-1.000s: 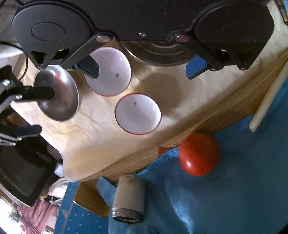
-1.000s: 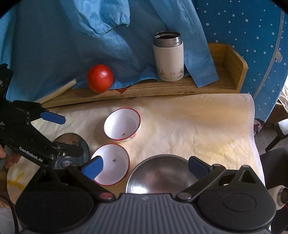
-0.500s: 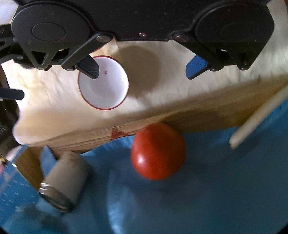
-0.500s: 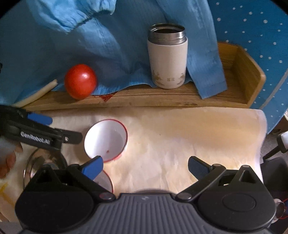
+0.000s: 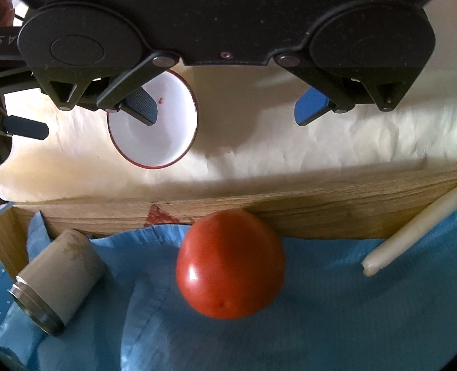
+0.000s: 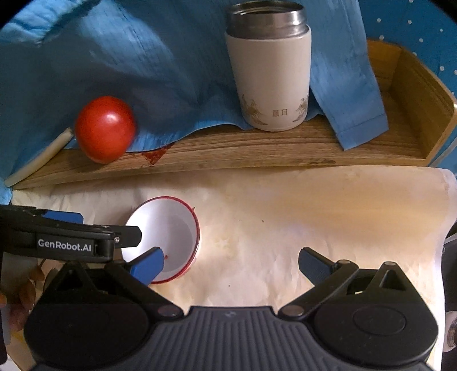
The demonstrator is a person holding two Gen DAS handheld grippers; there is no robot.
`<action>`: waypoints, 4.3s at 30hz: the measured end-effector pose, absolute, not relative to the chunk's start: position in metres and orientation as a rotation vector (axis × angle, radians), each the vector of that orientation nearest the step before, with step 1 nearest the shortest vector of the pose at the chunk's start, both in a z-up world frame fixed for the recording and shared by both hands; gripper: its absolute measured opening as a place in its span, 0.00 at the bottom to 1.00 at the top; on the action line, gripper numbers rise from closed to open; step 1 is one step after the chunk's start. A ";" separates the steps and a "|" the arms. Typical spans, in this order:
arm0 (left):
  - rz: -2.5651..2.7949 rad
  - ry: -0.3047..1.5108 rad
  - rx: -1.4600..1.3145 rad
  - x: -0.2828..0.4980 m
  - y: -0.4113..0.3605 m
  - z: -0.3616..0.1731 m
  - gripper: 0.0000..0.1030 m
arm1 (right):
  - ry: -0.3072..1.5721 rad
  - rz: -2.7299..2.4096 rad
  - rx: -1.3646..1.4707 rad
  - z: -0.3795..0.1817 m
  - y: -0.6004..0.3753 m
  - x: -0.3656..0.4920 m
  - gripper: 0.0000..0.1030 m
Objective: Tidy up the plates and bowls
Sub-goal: 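Move both tools to the red-rimmed white bowl, then close both tools on the rim of the white bowl, then lift the white bowl with both tools and lower it into the steel bowl, then open both tools and release the white bowl inside the steel bowl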
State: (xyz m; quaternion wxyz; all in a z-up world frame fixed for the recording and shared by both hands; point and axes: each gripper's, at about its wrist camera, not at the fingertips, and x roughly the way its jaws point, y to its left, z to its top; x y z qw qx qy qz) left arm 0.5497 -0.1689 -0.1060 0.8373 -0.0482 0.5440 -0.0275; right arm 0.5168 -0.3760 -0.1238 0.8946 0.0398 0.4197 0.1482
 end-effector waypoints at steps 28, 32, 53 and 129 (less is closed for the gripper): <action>-0.091 1.151 -0.093 0.553 -0.194 -0.141 0.44 | 0.927 0.387 0.174 -0.137 -0.371 0.533 0.71; -0.120 1.142 -0.112 0.551 -0.198 -0.141 0.30 | 0.948 0.413 0.211 -0.145 -0.367 0.537 0.49; -0.169 1.095 -0.232 0.535 -0.203 -0.131 0.08 | 0.977 0.418 0.474 -0.153 -0.391 0.530 0.13; -0.512 1.207 0.027 0.454 -0.302 -0.122 0.10 | 0.981 0.162 0.632 -0.162 -0.469 0.383 0.18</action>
